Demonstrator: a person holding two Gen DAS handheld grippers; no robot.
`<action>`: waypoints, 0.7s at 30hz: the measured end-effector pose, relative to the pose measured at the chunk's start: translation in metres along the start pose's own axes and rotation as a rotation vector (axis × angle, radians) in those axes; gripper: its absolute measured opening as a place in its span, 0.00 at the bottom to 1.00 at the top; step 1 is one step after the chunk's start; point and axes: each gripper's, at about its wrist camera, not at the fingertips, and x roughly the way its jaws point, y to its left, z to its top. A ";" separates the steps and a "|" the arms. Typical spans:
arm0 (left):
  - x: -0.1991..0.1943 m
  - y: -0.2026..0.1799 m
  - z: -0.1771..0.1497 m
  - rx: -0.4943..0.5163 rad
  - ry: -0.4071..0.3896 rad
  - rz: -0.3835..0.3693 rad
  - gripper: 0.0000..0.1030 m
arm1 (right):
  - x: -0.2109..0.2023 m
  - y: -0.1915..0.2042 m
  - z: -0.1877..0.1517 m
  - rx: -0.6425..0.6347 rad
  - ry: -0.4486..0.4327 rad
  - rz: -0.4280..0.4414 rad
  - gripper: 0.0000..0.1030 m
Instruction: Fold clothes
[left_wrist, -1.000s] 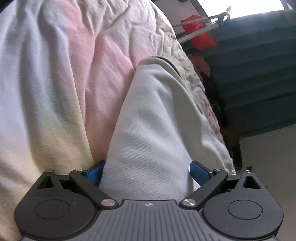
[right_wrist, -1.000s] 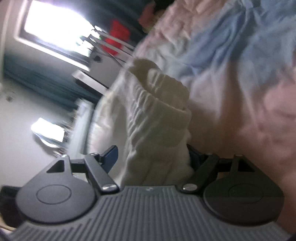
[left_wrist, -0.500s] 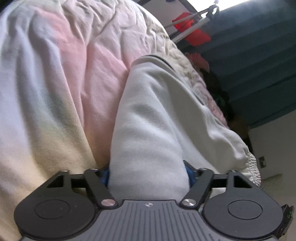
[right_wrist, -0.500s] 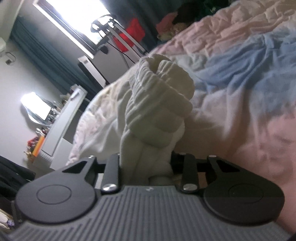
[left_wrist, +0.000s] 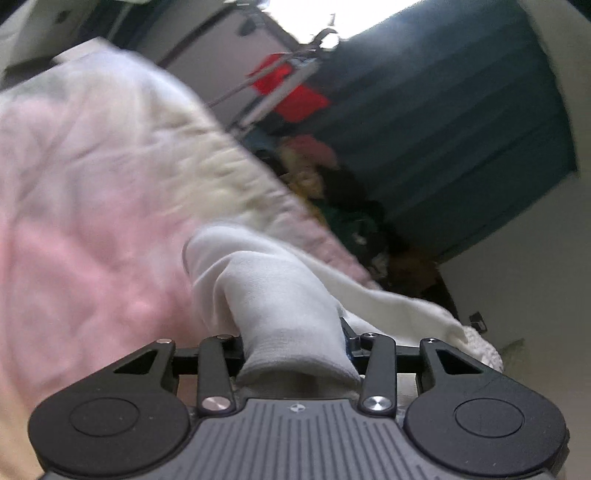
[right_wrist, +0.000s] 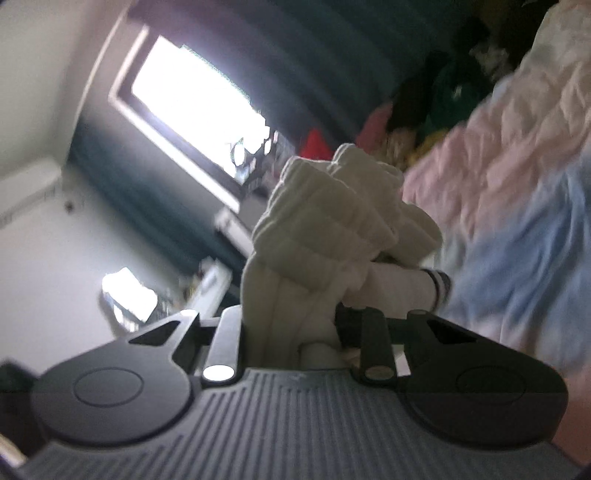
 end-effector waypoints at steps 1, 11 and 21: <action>0.022 -0.019 0.009 0.021 -0.007 -0.008 0.42 | 0.002 -0.005 0.014 0.005 -0.042 -0.005 0.28; 0.243 -0.146 0.051 0.108 -0.009 -0.105 0.42 | 0.043 -0.096 0.116 0.049 -0.367 -0.102 0.28; 0.388 -0.121 0.026 0.336 0.100 -0.045 0.46 | 0.096 -0.205 0.098 0.152 -0.397 -0.285 0.28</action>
